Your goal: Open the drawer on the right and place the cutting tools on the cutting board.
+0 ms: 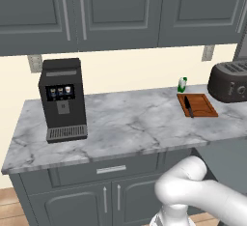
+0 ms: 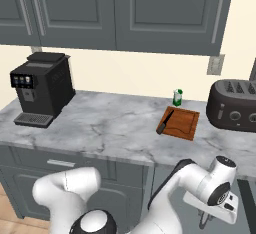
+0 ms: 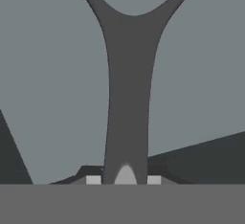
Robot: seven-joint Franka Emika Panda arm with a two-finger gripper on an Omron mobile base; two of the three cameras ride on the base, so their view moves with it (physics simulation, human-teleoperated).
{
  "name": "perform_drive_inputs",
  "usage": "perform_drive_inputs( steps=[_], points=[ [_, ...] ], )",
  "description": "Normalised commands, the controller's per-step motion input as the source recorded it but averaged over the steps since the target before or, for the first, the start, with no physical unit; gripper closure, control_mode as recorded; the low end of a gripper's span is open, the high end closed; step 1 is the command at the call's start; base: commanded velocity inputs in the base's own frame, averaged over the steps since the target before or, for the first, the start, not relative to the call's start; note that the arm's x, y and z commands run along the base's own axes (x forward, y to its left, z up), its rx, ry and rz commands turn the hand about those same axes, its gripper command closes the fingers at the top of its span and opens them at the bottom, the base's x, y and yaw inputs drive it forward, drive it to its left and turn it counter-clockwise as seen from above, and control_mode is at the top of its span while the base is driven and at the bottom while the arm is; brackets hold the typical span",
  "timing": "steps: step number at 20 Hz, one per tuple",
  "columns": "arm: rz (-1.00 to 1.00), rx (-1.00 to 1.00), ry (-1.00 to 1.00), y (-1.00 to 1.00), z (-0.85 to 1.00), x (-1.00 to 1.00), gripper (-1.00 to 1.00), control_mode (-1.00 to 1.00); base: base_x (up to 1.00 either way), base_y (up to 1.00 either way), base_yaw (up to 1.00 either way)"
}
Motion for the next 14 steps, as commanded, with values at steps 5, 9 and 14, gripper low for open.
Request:
perform_drive_inputs(
  steps=[5,9,14],
  points=[
    [0.00,0.00,0.00,0.18,0.43,-0.02,1.00,-1.00,0.00,0.00,0.00],
    [-0.01,0.00,0.00,0.17,0.41,0.00,1.00,-1.00,0.00,0.00,0.00],
    [-0.01,0.00,0.00,0.15,0.41,0.00,1.00,-1.00,0.00,0.00,0.00]
  ],
)
